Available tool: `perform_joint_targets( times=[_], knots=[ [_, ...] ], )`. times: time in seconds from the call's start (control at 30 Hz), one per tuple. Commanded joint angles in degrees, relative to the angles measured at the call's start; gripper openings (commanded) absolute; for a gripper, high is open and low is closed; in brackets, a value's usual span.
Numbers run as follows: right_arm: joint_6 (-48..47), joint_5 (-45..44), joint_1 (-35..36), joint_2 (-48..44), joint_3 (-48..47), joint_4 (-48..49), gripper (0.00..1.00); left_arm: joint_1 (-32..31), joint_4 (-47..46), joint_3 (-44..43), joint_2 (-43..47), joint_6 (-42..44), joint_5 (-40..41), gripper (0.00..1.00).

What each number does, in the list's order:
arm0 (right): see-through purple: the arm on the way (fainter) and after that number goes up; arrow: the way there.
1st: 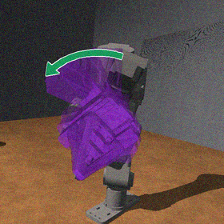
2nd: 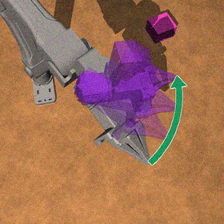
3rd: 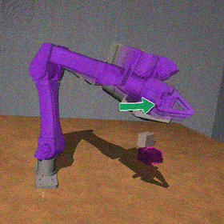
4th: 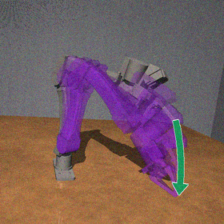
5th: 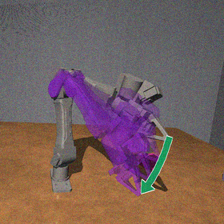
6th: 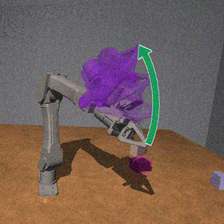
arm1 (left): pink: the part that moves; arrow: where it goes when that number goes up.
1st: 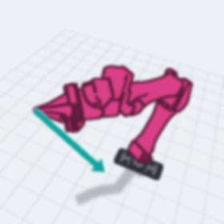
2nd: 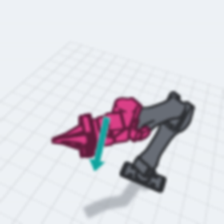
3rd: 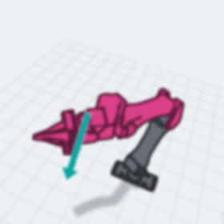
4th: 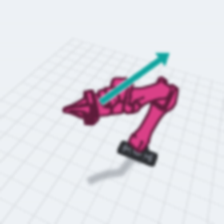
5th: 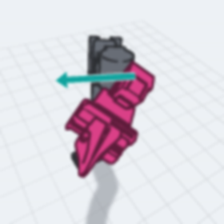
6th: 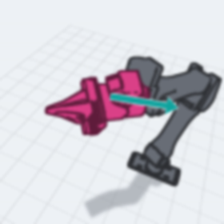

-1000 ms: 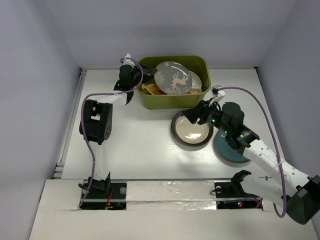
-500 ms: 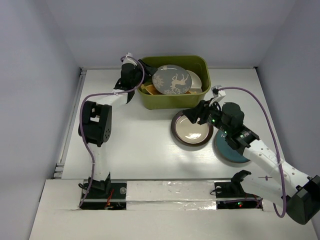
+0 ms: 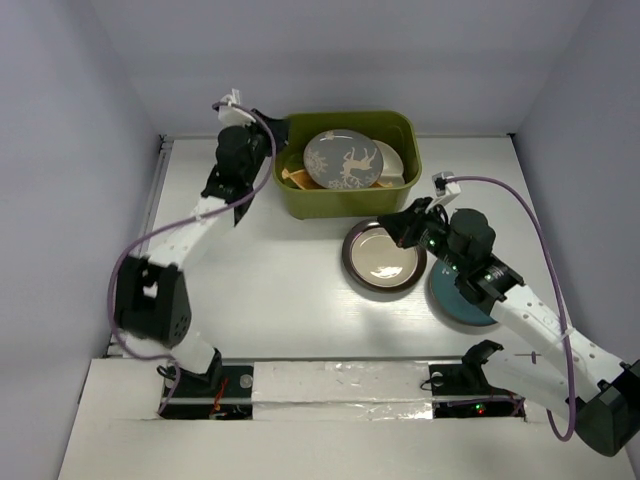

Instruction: Place the mixed dishes into the plastic bin

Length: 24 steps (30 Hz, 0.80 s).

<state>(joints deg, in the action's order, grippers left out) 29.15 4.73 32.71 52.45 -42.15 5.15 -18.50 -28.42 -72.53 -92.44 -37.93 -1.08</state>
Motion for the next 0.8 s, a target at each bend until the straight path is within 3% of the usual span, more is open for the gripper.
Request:
perform_joint_targets(
  times=[0.0, 0.2, 0.37, 0.47, 0.53, 0.6, 0.7, 0.77],
  knots=[
    [0.7, -3.3, 0.4, -1.2, 0.9, 3.6, 0.00, -6.1, -4.5, 8.1, 9.4, 5.9, 4.2, 0.00],
    [1.3, -8.2, 0.4, -4.0, 2.6, 3.5, 0.00, -21.0, -4.0, 24.5, 14.1, 9.4, 10.6, 0.00],
    [1.7, -9.4, 0.4, -5.2, 3.4, 4.1, 0.00, -23.2, -6.8, 36.3, 13.3, 2.6, 5.7, 0.00],
    [2.0, -9.6, 0.4, -4.8, 3.4, 4.1, 0.00, -23.8, -8.4, 40.3, 12.7, -1.2, 3.9, 0.12],
    [2.5, -10.6, 0.4, -4.6, 3.7, 4.4, 0.00, -24.4, -10.2, 41.7, 12.3, -2.9, 2.7, 0.29],
    [2.7, -11.1, 0.4, -4.6, 4.0, 4.8, 0.11, -24.4, -11.3, 42.3, 10.6, -4.9, 2.2, 0.39],
    [2.7, -11.3, 0.4, -4.6, 4.0, 5.2, 0.32, -24.9, -13.3, 41.7, 7.4, -6.2, 1.4, 0.44],
    [2.6, -11.1, 0.4, -4.6, 4.1, 5.2, 0.34, -24.9, -13.8, 40.8, 5.4, -6.3, -0.8, 0.44]
  ],
)
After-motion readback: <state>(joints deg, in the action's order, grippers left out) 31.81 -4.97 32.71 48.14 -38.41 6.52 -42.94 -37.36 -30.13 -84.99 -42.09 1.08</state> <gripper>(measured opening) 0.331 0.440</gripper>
